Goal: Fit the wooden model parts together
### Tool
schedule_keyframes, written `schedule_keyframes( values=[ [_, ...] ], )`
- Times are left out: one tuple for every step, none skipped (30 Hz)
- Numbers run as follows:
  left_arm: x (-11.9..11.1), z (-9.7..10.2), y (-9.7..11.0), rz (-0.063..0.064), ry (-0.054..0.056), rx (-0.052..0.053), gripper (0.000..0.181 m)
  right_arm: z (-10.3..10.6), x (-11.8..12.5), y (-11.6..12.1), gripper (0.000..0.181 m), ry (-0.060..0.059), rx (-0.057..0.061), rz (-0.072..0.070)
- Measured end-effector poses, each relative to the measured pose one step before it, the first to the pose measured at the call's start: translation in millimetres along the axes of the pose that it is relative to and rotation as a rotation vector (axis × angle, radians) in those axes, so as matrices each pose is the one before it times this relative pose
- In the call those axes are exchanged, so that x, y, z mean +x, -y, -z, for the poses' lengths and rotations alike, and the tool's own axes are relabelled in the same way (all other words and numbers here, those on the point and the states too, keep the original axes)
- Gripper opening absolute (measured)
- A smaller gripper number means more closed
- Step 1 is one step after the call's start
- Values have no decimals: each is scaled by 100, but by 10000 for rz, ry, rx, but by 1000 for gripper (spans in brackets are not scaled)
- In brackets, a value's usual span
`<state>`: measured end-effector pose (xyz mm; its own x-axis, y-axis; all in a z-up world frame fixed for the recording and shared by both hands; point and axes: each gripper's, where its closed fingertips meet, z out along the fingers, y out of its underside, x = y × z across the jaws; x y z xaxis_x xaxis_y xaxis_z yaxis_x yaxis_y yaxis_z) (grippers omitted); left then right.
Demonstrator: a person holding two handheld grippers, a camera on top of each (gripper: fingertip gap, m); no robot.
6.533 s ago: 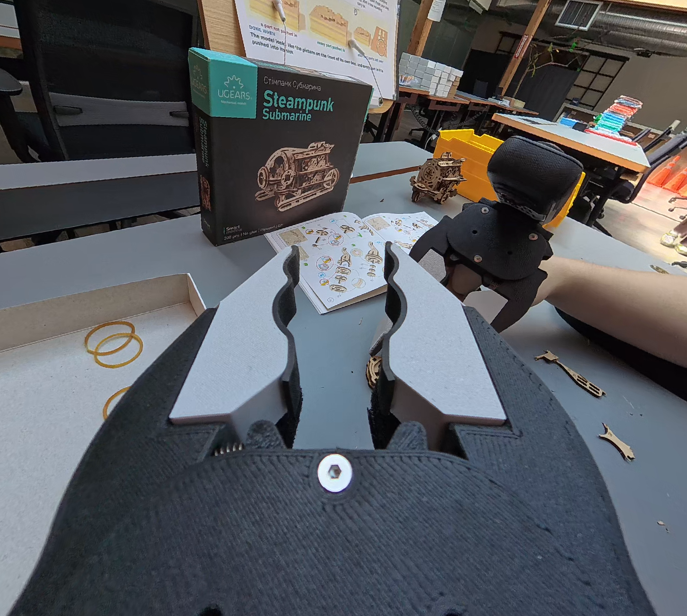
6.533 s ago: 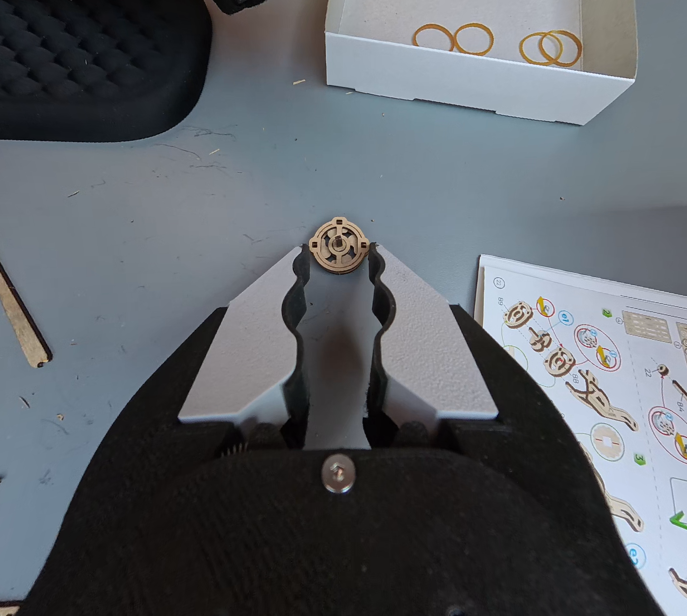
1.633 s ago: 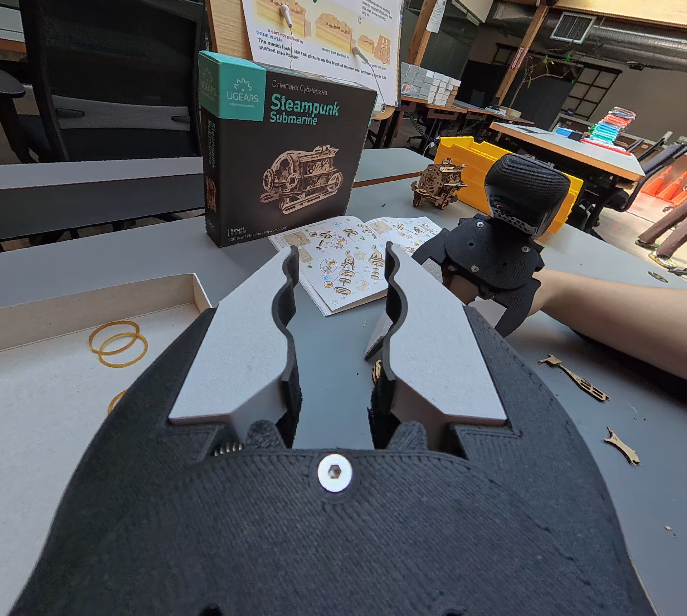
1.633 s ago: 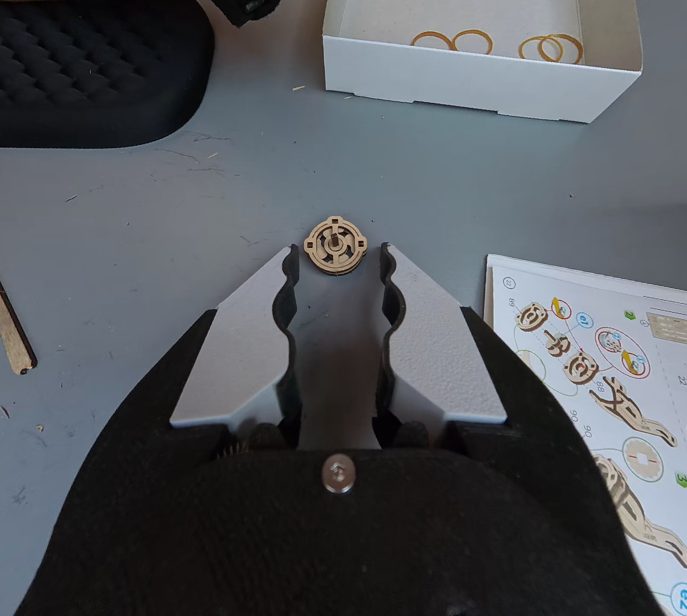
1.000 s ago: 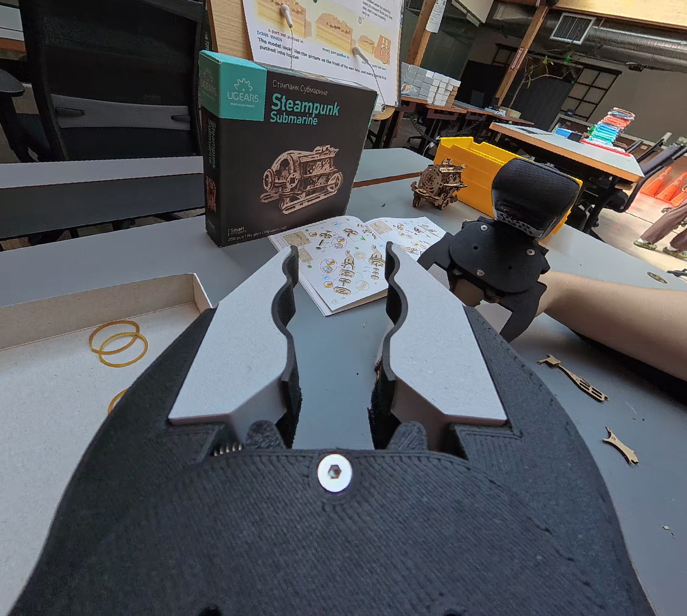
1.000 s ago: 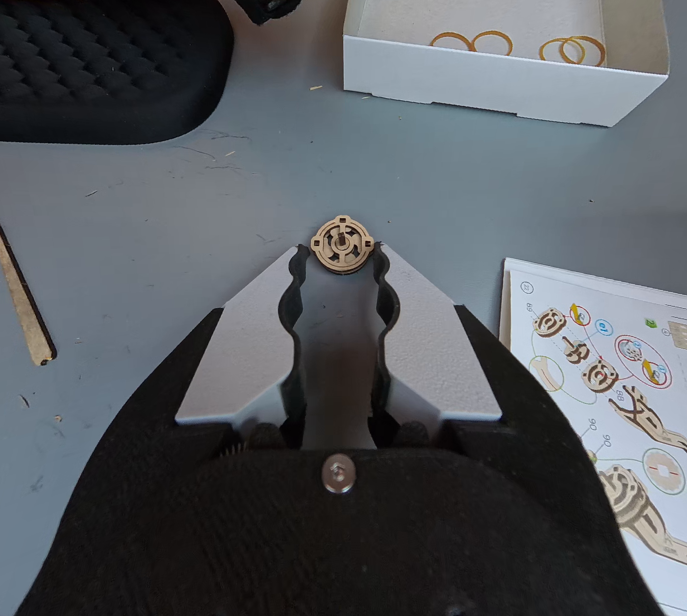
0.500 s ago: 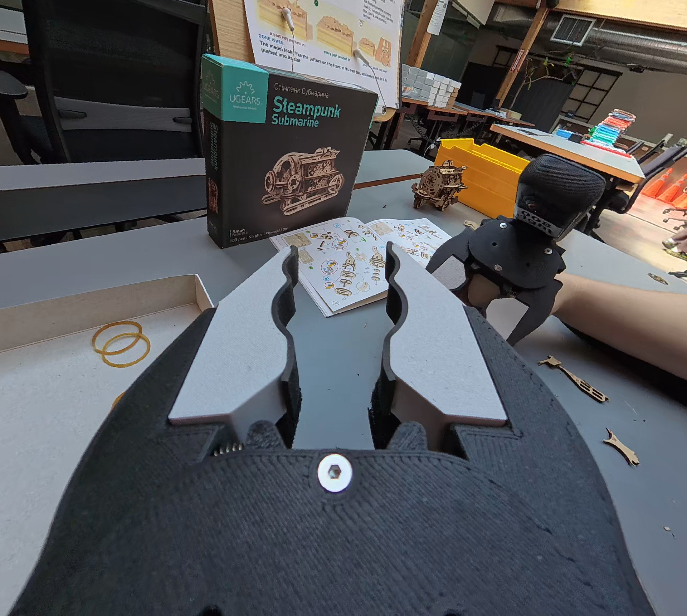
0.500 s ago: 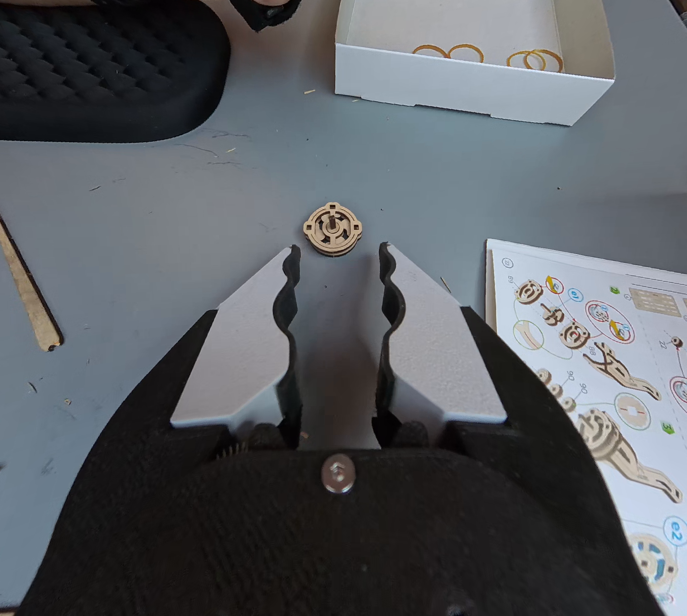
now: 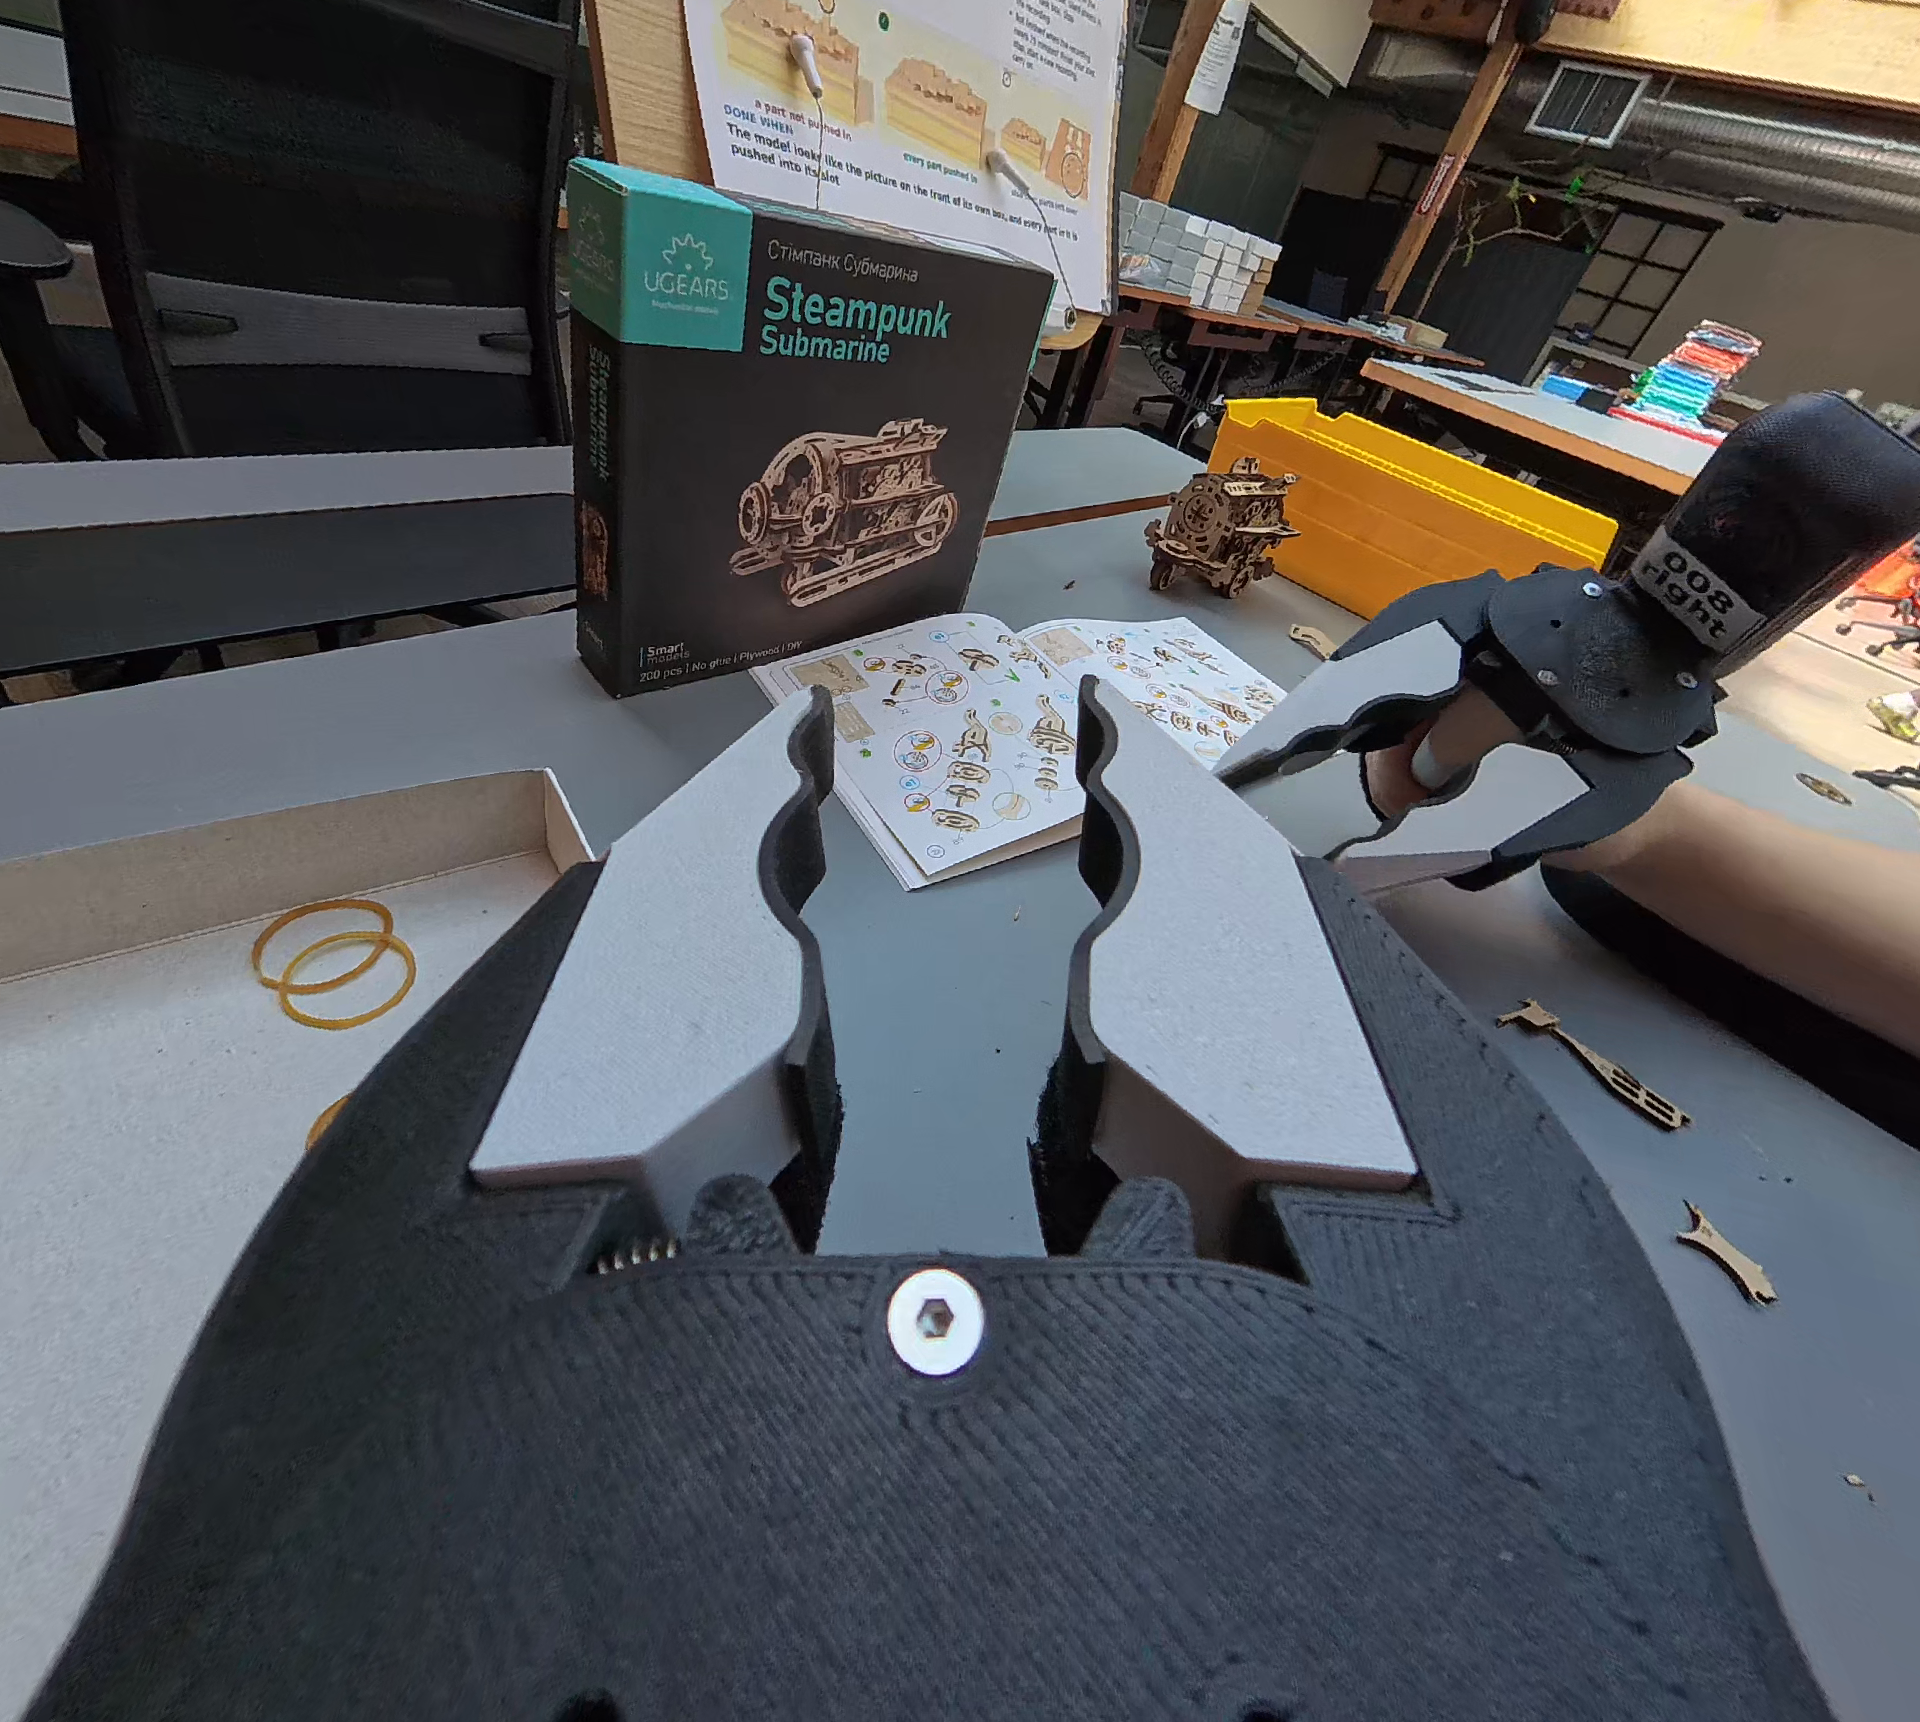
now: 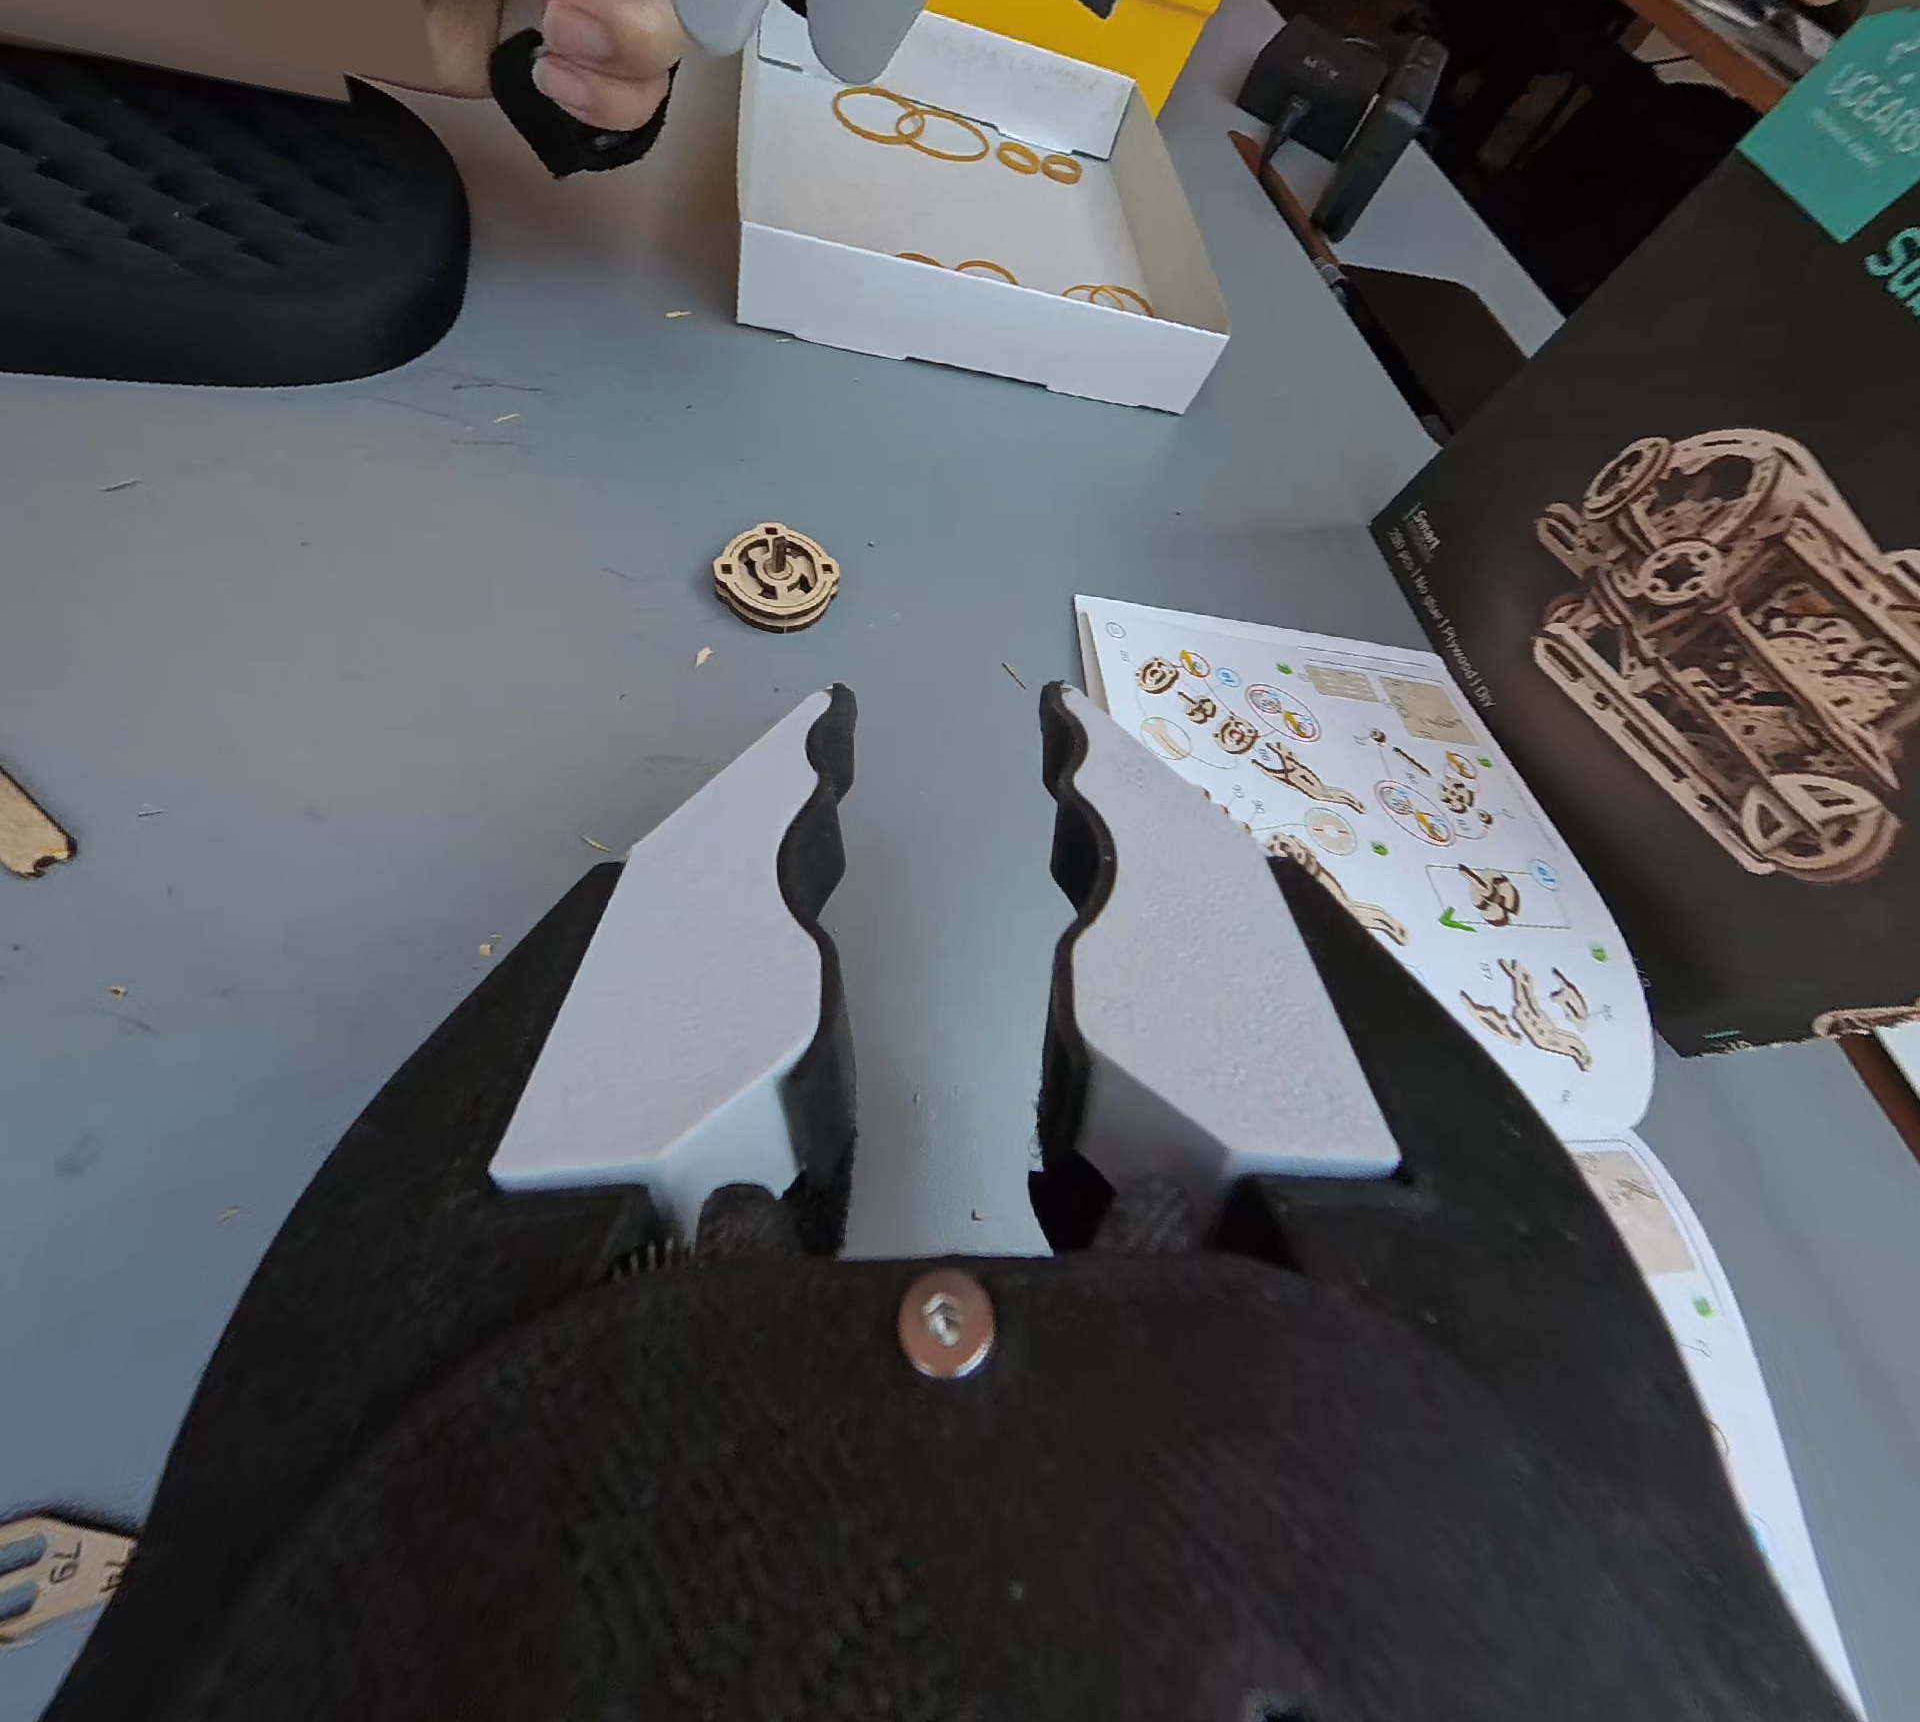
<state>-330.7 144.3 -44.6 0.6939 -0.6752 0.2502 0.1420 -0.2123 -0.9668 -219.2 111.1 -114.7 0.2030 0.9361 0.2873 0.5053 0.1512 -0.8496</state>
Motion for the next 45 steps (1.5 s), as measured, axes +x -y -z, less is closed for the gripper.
schedule_keyframes(
  values=[
    [16, -28, -32, 8, -15, -12, 45, 262, 334, 77, 34, -185, 64, 116],
    [-1, -15, -42, 7, -6, -12, 45, 183, 277, 20, 33, -126, 21, 76],
    [-15, -15, -27, 8, -3, -10, 45, 109, 182, -75, 32, -65, -33, 46],
    [-4, 3, -13, 4, -7, -5, 45, 83, 160, -110, 31, -62, -27, 43],
    [-15, 8, 15, 0, 1, 8, 45, 63, 116, -133, 30, -28, -32, 35],
    [-10, 17, 34, 3, 0, 16, 45, 57, 123, -163, 29, -40, -55, 32],
    [9, 12, 29, 5, -7, 13, 45, 56, 122, -125, 28, -41, -31, 34],
    [-5, 0, 3, -1, -7, -1, 45, 63, 123, -78, 27, -36, -11, 25],
    [-1, 8, -4, -3, 4, -1, 45, 88, 136, -7, 26, -47, 30, 3],
    [-4, -13, -8, 6, -3, 7, 45, 72, 102, 42, 26, -18, 60, -41],
    [15, -9, -16, 14, -15, -8, 45, 42, 9, 54, 24, 36, 68, -66],
    [20, -13, -16, 2, -8, -11, 45, 11, -22, 22, 23, 45, 48, -64],
    [-10, 13, -2, -9, 12, 2, 45, -24, -32, -22, 23, 36, 21, -47],
    [5, 2, 28, -6, 2, 8, 45, -75, -95, -72, 23, 63, -6, -41],
    [22, 10, 24, -4, -4, 7, 45, -106, -135, -24, 23, 75, 20, -55],
    [-7, 15, 31, -7, 10, 10, 45, -163, -237, 54, 23, 138, 52, -111],
    [-13, 8, 22, -6, 8, 9, 45, -244, -383, 117, 24, 216, 74, -186],
    [-9, -5, -2, -4, 0, -3, 44, -353, -535, 237, 26, 293, 132, -257],
    [4, -12, -31, -2, -1, -14, 44, -456, -656, 376, 29, 351, 192, -335],
    [-7, -32, -40, -1, 1, -17, 44, -578, -718, 369, 33, 379, 156, -390],
    [-22, -29, -56, -4, 9, -21, 44, -648, -639, 230, 35, 305, 39, -312],
    [-47, -28, -65, -5, 14, -23, 44, -678, -544, 171, 38, 215, -25, -97],
    [-50, -26, -61, 9, 7, -17, 44, -677, -393, 89, 42, 107, -89, 108],
    [-25, -10, -39, 27, -5, -8, 44, -660, -288, -44, 44, 56, -179, 207],
    [-9, -24, -43, 23, -9, -9, 44, -623, -250, -49, 45, 69, -185, 226],
    [10, -25, -43, 1, -5, -17, 44, -556, -181, -33, 47, 82, -176, 194],
    [15, -23, -39, -10, -2, -19, 44, -464, -85, 6, 47, 57, -141, 162],
    [32, -21, -21, -10, -8, -11, 44, -364, 18, 66, 47, 37, -77, 124],
    [66, -24, -6, -8, -20, -5, 44, -302, 45, 36, 47, 51, -58, 37],
    [62, -22, -12, -8, -16, -9, 44, -277, 44, -108, 47, 82, -103, -51],
    [38, -8, -7, -7, -10, -8, 44, -272, -53, -270, 46, 151, -161, -91],
    [28, -14, -3, 1, -10, 0, 44, -265, -18, -326, 46, 117, -158, -53],
    [33, -8, 11, 5, -14, 2, 44, -225, 44, -272, 45, 49, -118, 13],
    [32, -12, -8, 3, -11, -4, 44, -186, -7, -149, 45, 59, -78, 70],
    [12, -11, -5, 4, -7, -4, 44, -138, 32, -99, 45, 33, -110, 86],
    [18, -6, -4, 1, -7, -2, 44, -111, 86, -69, 45, 14, -85, 105],
    [17, -8, -26, -5, -7, -9, 44, -125, 69, -78, 44, 41, -81, 37],
    [3, -11, -21, -7, 0, -15, 44, -122, -85, -142, 42, 155, -87, -46],
    [0, -7, 2, 3, -3, 0, 44, -132, -175, -234, 41, 209, -147, -107],
    [9, 6, 19, 14, -9, 11, 44, -74, 21, -171, 41, 57, -120, -103],
    [16, -9, -5, 13, -12, 1, 44, -16, 33, -12, 41, 10, -2, -47],
    [18, -5, -6, 4, -6, -3, 44, 17, 23, 52, 39, -3, 35, -5],
    [12, -13, -5, -4, -1, -2, 44, 8, 16, 11, 39, -3, 8, -12],
    [25, -15, -17, -7, -7, -10, 44, -18, -34, -25, 39, 28, -15, -4],
    [8, -19, -31, -9, -2, -14, 44, -44, -25, -43, 39, 24, -43, -1]
  ],
)
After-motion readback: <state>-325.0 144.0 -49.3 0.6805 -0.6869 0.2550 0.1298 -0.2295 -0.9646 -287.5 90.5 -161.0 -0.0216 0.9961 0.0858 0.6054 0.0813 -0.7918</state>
